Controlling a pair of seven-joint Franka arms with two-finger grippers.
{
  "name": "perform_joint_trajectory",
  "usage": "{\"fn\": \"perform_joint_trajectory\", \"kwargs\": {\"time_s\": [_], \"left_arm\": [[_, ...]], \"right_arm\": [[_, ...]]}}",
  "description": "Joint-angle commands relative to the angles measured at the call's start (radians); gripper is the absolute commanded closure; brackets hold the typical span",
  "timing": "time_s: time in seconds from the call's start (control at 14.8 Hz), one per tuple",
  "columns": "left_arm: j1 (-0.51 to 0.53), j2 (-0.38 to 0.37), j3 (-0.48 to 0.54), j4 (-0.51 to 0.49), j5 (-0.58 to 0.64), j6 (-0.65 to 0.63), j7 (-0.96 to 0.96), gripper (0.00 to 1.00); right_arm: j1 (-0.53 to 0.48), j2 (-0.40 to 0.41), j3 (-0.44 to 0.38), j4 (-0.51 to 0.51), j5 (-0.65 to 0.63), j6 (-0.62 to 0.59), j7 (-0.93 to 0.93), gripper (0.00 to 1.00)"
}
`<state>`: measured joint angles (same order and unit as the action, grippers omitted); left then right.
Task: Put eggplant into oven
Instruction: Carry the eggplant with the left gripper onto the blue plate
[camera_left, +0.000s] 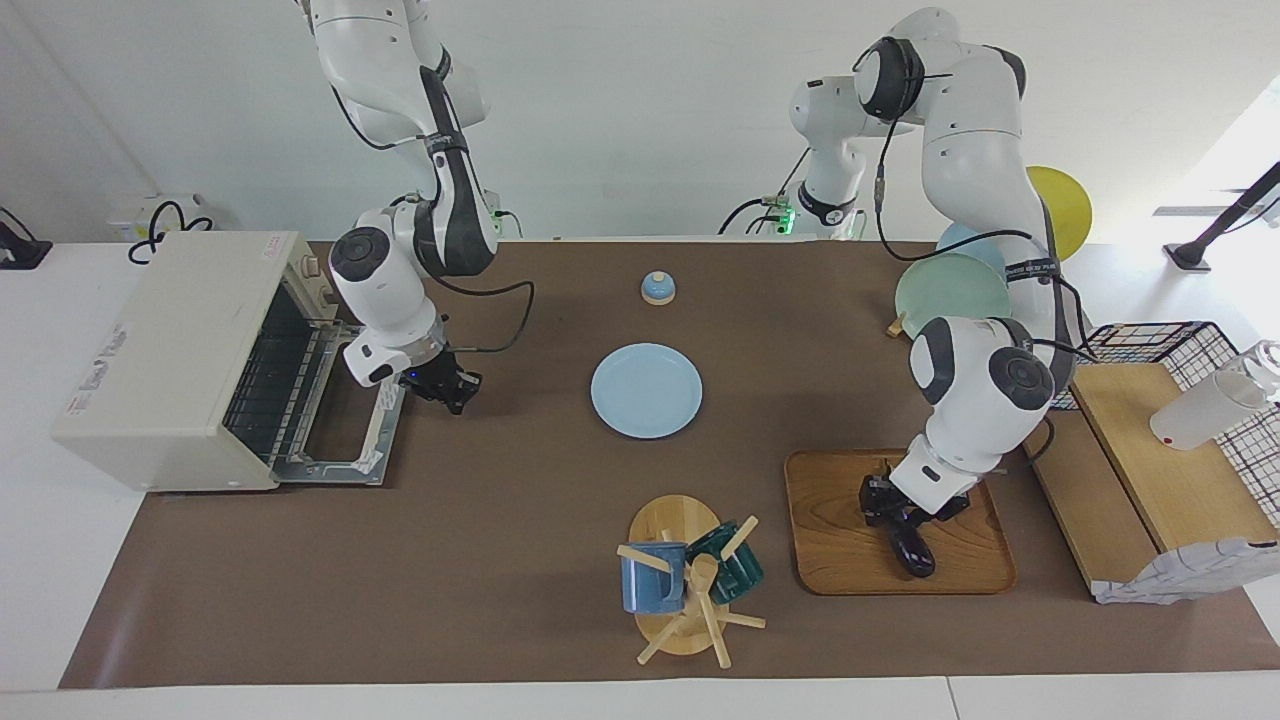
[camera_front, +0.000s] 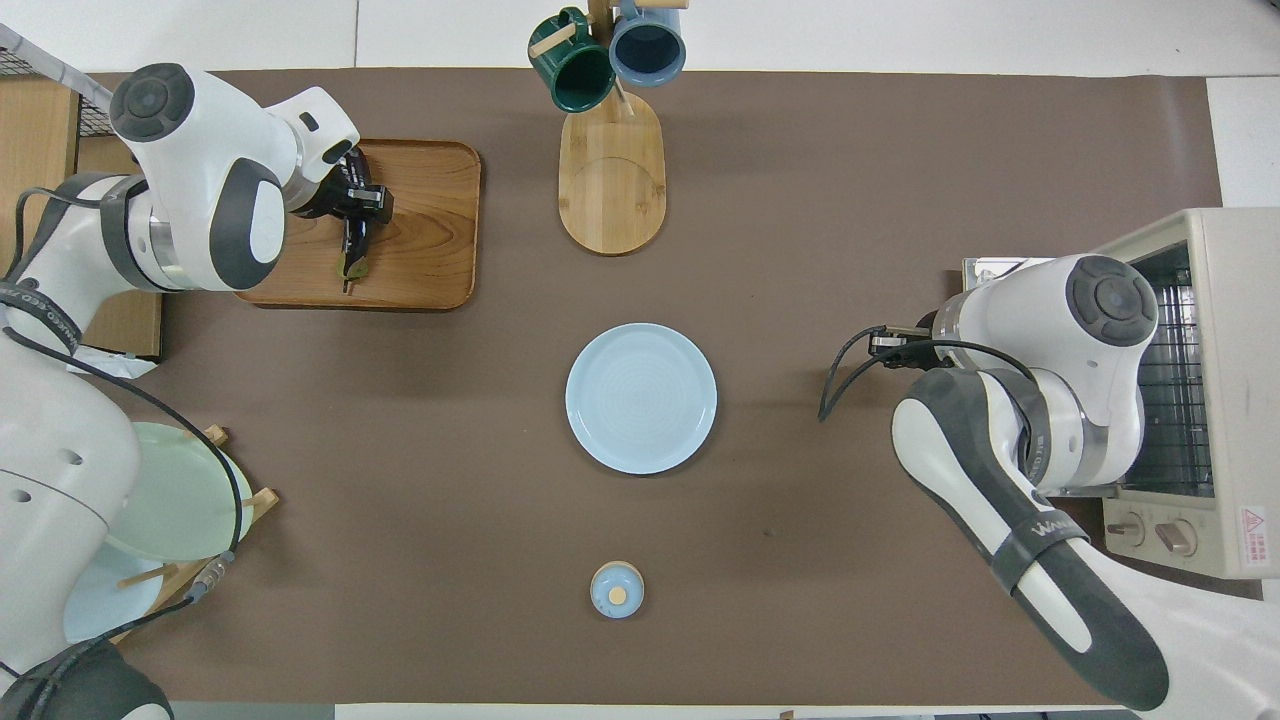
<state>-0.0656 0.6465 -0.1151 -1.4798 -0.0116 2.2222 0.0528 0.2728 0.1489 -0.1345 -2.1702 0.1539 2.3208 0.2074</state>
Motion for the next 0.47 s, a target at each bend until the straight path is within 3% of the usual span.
{"fn": "perform_joint_trajectory", "kwargs": {"time_s": [0.0,0.07,0.2,0.34,0.4], "left_arm": [[-0.005,-0.016,0.008,-0.02,0.012,0.008,0.01,0.9],[-0.003,-0.016,0.008,-0.013,0.01,0.002,0.01,1.0],[0.003,-0.018,0.005,0.042,0.002,-0.076,0.009,1.0],[0.003,-0.079,0.005,0.047,-0.046,-0.13,-0.005,1.0],[0.001,-0.12,0.008,0.029,-0.083,-0.16,-0.019,1.0]], "right_arm": [[-0.027,-0.022,-0.014,0.113,-0.054,-0.185,-0.005,1.0],[-0.046,-0.023,-0.014,0.183,-0.078,-0.281,-0.005,1.0],[-0.058,-0.023,-0.014,0.271,-0.114,-0.41,-0.005,0.99],[-0.057,-0.055,-0.016,0.283,-0.138,-0.458,0.001,0.77],[-0.057,-0.077,-0.016,0.286,-0.166,-0.478,0.001,0.55]]}}
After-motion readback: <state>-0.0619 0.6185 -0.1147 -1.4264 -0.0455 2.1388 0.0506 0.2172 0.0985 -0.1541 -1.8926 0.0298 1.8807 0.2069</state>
